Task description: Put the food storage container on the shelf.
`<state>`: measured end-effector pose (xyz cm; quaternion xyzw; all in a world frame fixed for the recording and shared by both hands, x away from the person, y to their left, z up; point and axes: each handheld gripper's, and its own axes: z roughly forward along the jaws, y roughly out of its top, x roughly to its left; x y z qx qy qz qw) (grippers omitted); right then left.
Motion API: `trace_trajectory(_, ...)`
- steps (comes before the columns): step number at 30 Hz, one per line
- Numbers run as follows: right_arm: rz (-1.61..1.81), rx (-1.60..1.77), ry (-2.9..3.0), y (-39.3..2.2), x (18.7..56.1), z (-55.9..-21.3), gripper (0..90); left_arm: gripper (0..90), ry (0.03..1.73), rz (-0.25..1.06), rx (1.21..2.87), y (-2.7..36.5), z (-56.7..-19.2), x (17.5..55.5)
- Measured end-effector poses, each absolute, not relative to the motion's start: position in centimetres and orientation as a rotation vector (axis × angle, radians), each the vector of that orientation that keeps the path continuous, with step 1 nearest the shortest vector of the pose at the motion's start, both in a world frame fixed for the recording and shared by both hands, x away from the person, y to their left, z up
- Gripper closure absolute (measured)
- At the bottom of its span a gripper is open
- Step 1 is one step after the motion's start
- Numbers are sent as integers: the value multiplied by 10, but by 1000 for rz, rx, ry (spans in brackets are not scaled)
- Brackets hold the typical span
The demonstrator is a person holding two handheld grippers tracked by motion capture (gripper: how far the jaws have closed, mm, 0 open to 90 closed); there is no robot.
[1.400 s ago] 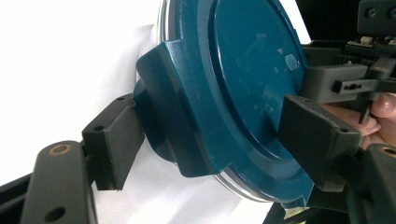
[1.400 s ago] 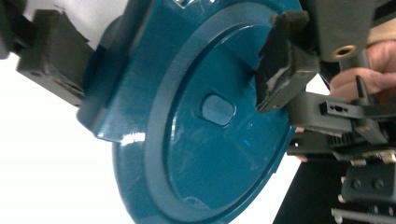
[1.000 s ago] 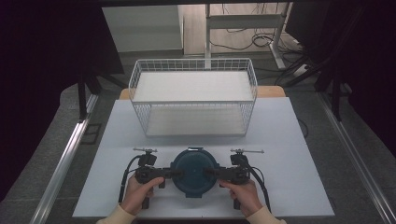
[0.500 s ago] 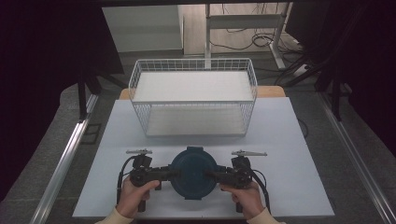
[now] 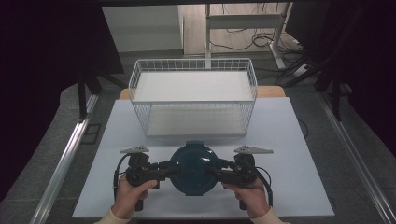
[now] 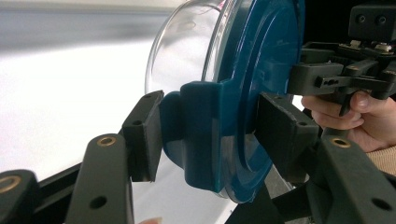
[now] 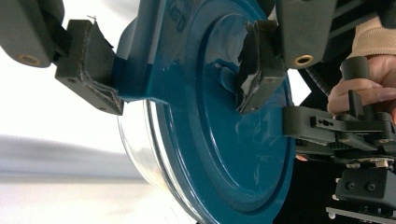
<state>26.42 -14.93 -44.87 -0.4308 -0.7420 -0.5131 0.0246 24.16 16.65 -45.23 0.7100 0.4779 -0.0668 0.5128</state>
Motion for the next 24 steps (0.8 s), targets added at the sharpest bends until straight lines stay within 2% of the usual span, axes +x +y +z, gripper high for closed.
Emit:
trace_trajectory(16, -1649, -1268, -2360, -146, 274, -416, 338, 437, 1093, -97, 1706, 170, -422, 251)
trace_trajectory(24, -1673, -1226, -2411, -140, 292, -382, 338, 437, 1066, -67, 1691, 175, -395, 265)
